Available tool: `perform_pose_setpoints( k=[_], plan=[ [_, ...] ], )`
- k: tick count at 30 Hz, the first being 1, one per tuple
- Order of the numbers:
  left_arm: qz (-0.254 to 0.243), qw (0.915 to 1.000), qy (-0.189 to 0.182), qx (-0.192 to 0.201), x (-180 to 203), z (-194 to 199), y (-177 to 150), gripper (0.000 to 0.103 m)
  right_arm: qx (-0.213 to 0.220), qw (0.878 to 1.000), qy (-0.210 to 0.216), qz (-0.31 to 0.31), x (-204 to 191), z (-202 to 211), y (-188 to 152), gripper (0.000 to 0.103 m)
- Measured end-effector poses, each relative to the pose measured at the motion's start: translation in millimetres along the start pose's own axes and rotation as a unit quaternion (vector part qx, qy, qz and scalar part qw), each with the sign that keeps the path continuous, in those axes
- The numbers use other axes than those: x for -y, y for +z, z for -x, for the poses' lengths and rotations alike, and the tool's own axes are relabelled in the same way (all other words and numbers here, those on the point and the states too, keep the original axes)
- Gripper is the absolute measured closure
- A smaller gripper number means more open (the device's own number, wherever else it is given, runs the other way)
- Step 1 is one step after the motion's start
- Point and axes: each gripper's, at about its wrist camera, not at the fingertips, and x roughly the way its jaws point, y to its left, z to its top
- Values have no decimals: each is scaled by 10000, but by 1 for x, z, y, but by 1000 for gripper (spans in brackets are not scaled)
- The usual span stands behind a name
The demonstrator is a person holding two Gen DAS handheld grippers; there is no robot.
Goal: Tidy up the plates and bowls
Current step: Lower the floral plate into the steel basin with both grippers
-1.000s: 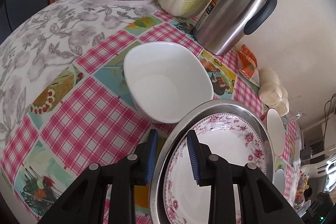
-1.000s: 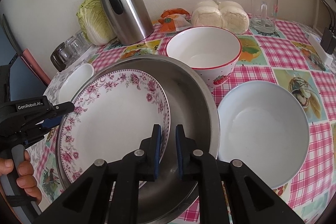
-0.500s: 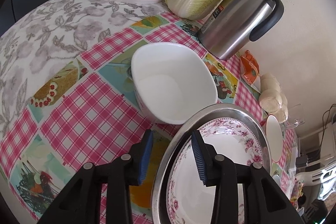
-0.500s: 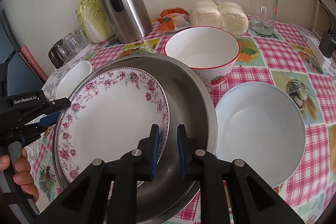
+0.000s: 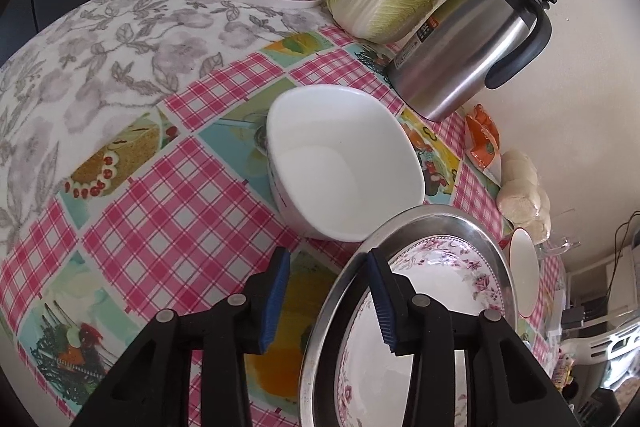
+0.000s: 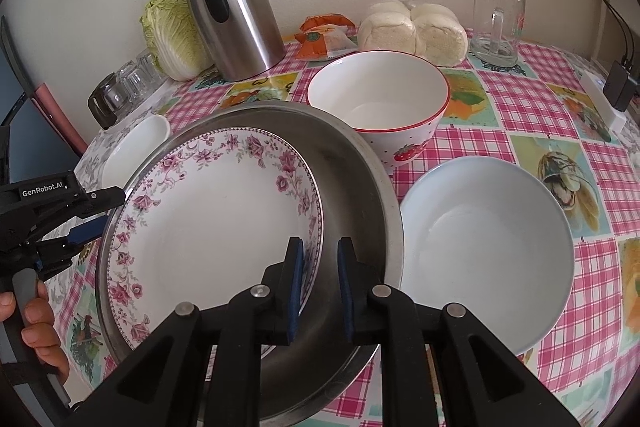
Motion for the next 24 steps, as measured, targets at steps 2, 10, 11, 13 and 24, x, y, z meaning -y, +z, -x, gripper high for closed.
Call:
perform_pose_setpoints(
  k=[2, 10, 11, 13, 24],
  plan=[
    [-13, 10000, 25, 14, 1, 0, 0, 58, -5, 10000, -47, 48, -1, 0, 0, 87],
    [-78, 9999, 68, 37, 1, -1, 0, 55, -46, 9996, -199, 188, -3, 1, 0, 87],
    [-90, 9999, 71, 40, 1, -1, 0, 55, -61, 9995, -221, 199, -3, 1, 0, 87],
    [-106, 9999, 83, 50, 1, -2, 0, 55, -82, 9992, -291, 258, -5, 2, -1, 87],
    [-132, 9999, 92, 54, 1, -1, 0, 54, -180, 9896, -928, 1081, -26, 1, -5, 87]
  ],
)
